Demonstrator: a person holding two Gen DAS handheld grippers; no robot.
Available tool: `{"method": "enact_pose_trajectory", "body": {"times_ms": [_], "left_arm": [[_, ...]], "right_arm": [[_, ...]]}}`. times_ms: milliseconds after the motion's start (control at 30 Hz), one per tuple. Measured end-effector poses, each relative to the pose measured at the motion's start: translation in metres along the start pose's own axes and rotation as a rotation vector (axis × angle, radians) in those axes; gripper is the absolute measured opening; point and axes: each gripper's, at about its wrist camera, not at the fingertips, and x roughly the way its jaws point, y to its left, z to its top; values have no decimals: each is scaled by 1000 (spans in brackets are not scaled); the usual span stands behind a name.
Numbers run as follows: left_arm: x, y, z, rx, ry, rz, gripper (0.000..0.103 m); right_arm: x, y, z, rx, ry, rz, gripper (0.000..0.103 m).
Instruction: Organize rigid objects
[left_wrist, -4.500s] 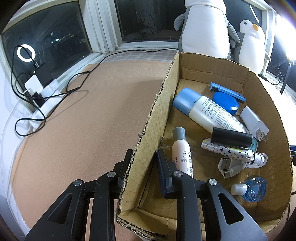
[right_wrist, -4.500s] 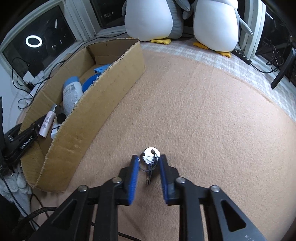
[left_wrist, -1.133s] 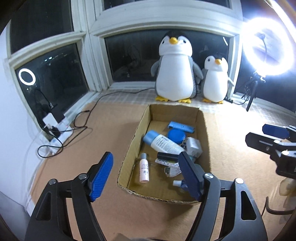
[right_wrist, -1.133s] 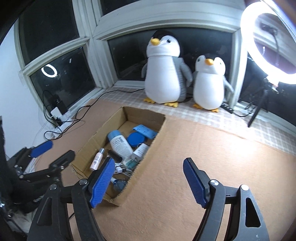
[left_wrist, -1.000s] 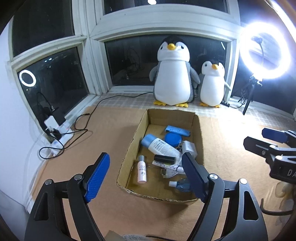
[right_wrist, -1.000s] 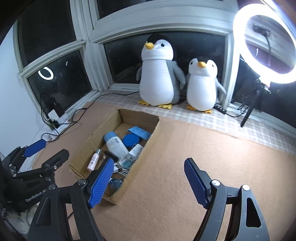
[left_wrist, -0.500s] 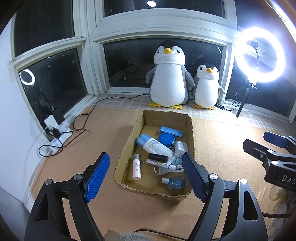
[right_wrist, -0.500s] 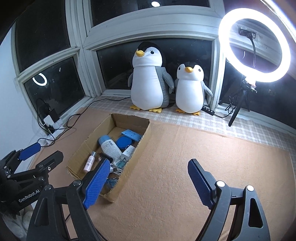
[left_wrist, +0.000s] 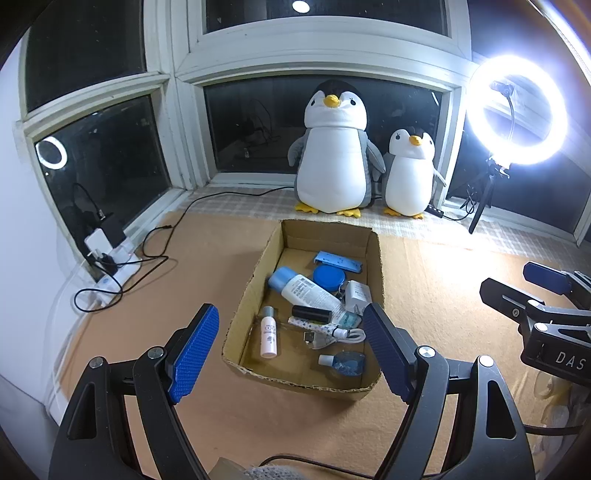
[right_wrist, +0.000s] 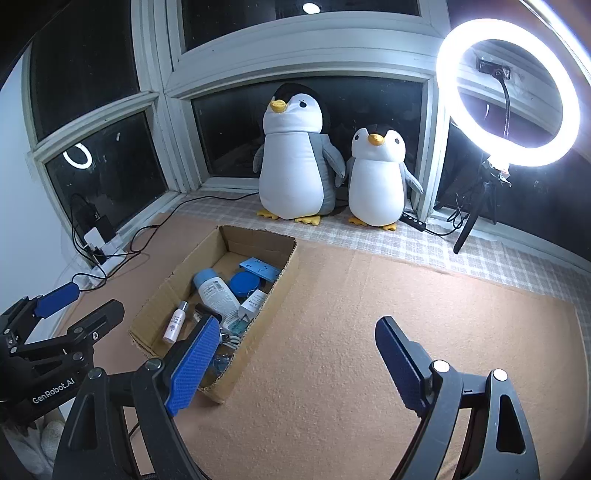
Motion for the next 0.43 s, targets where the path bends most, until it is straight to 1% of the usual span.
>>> {"method": "enact_pose_trajectory", "body": {"times_ms": [433], "left_arm": [[3, -3, -1, 3, 8, -7, 81]], "right_arm": [[5, -2, -4, 12, 18, -3, 83]]}}
